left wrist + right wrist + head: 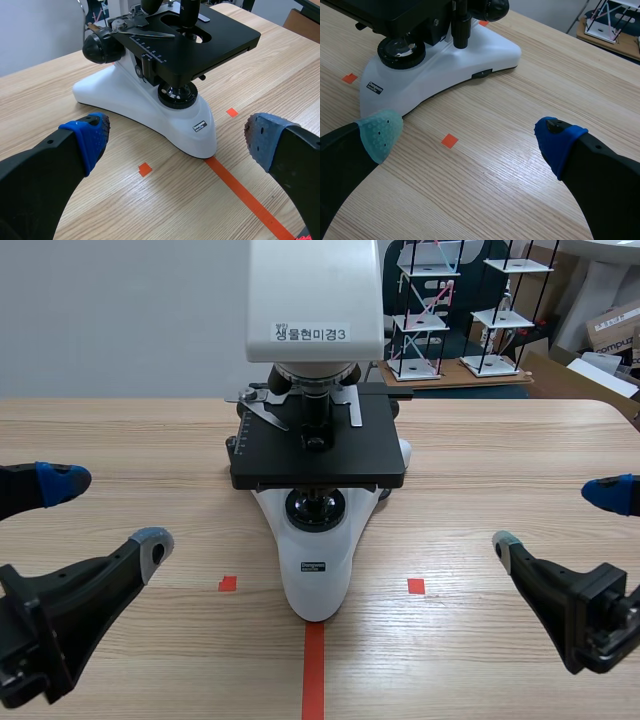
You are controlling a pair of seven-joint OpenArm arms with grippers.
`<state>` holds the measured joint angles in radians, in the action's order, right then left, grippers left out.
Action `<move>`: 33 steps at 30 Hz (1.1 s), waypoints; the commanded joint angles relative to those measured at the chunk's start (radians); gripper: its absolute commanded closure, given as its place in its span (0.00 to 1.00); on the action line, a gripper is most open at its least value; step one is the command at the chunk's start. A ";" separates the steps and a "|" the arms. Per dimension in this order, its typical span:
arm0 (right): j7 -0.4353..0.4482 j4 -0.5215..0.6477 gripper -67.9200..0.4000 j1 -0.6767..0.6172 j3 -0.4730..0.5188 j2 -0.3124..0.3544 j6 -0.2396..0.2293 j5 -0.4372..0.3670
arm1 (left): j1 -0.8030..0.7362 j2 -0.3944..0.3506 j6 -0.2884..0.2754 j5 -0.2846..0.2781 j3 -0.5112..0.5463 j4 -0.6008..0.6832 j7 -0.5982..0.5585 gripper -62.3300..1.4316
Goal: Point at the coarse focus knob
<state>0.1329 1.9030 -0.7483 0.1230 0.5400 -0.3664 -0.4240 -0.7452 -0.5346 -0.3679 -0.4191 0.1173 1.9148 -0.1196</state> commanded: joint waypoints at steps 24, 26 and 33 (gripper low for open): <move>0.017 0.018 0.99 0.029 0.012 0.000 0.007 -0.007 | -0.005 0.002 -0.001 -0.005 0.005 0.012 -0.010 0.09; 0.014 0.018 0.99 0.053 0.019 0.000 0.007 -0.007 | -0.005 0.002 -0.001 -0.005 0.005 0.012 -0.011 0.09; -0.002 0.018 0.99 0.183 0.025 0.001 0.007 -0.045 | -0.005 0.002 -0.001 -0.005 0.005 0.012 -0.010 0.09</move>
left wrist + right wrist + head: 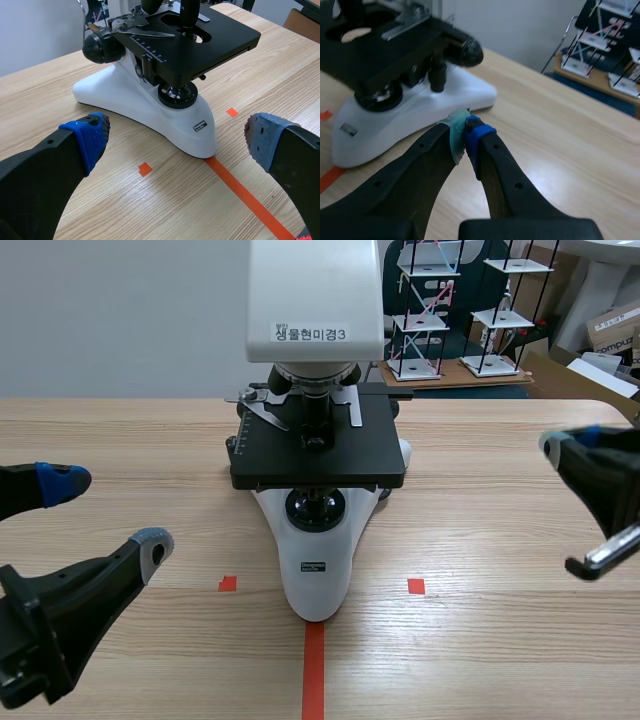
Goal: Point at the coarse focus knob
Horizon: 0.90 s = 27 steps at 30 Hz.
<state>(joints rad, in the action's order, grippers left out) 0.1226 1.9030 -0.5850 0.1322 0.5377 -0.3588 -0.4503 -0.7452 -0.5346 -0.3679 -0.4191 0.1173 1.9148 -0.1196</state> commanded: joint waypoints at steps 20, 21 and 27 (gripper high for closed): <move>-0.295 0.014 0.99 0.550 -0.152 0.005 0.050 -0.081 | -0.005 0.002 -0.001 -0.003 0.005 0.012 -0.010 0.09; -0.304 0.009 0.99 0.576 -0.177 0.005 0.062 -0.080 | -0.005 0.002 -0.001 -0.003 0.005 0.012 -0.010 0.09; -0.315 -0.141 0.99 0.730 -0.295 -0.002 0.079 -0.070 | -0.005 0.002 -0.001 -0.003 0.005 0.012 -0.010 0.09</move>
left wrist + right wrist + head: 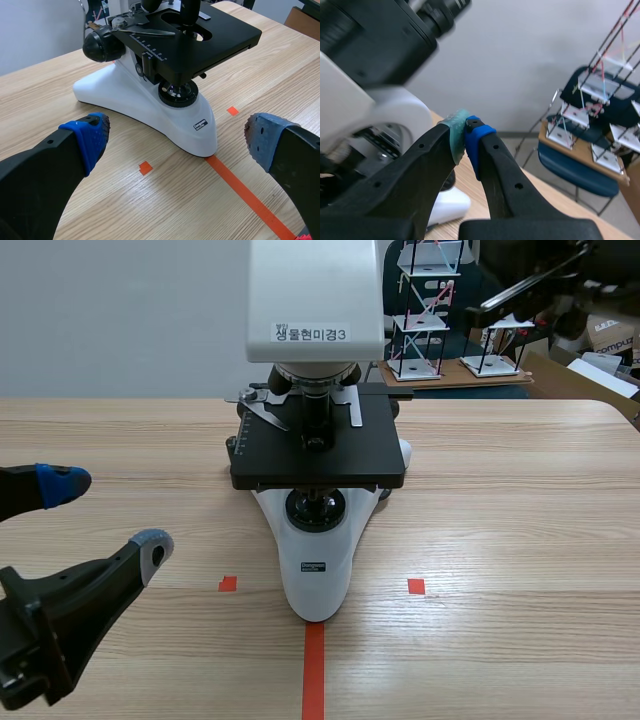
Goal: Point at the coarse focus knob
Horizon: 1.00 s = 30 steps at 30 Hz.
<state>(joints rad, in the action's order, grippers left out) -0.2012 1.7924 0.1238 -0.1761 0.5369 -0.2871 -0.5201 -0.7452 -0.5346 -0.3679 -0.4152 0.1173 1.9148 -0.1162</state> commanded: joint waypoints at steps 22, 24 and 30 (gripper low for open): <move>-0.360 -0.391 0.99 0.386 -0.132 -0.133 -0.081 -0.122 | -0.005 0.002 -0.001 -0.006 0.005 0.012 -0.014 0.09; -0.399 -0.391 0.99 0.386 -0.133 -0.133 -0.080 -0.140 | -0.005 0.002 -0.001 -0.006 0.005 0.012 -0.014 0.09; -0.461 -0.392 0.99 0.386 -0.133 -0.132 -0.084 -0.174 | -0.005 0.002 -0.001 -0.006 0.005 0.012 -0.014 0.09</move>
<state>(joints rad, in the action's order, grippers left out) -0.6651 1.3849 0.4942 -0.3092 0.3935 -0.3706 -0.6857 -0.7452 -0.5346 -0.3679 -0.4156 0.1173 1.9148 -0.1162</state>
